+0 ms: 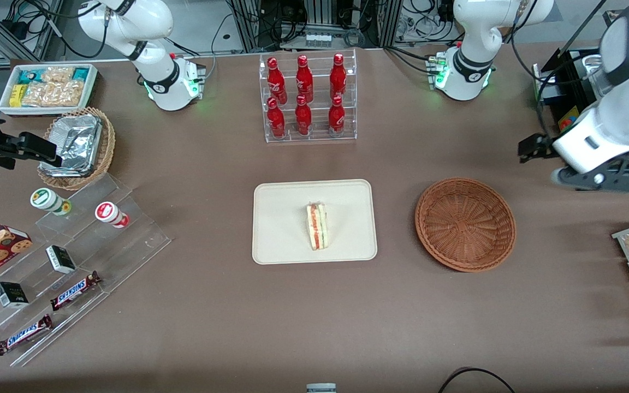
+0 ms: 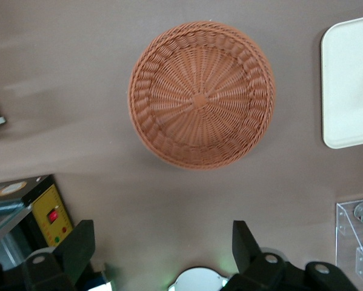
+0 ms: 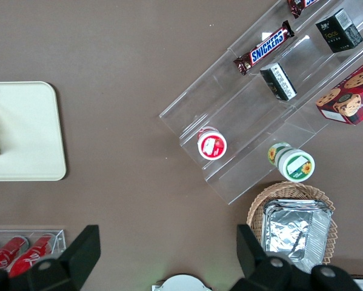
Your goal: Place sandwich from basket to tray
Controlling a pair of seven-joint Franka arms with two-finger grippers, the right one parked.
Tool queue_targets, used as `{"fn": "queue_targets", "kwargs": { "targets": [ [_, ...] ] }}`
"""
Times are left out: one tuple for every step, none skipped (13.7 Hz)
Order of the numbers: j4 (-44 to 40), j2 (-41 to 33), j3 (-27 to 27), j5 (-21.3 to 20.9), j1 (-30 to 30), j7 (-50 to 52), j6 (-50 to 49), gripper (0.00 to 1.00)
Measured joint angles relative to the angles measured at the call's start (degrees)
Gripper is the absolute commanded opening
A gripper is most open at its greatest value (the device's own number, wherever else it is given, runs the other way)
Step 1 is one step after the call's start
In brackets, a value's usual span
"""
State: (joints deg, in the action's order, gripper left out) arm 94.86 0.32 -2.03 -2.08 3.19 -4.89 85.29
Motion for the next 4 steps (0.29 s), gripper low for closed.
{"fn": "queue_targets", "kwargs": {
  "targets": [
    [-0.23,-0.89,0.08,0.0,-0.53,-0.32,-0.53,1.0],
    [-0.49,-1.58,0.05,0.0,-1.07,-0.39,-0.73,1.0],
    [-0.63,-2.09,-0.06,0.0,-1.71,-0.44,-0.8,1.0],
    [-0.64,-2.42,-0.53,0.0,-2.56,-0.54,-0.83,1.0]
  ]
}}
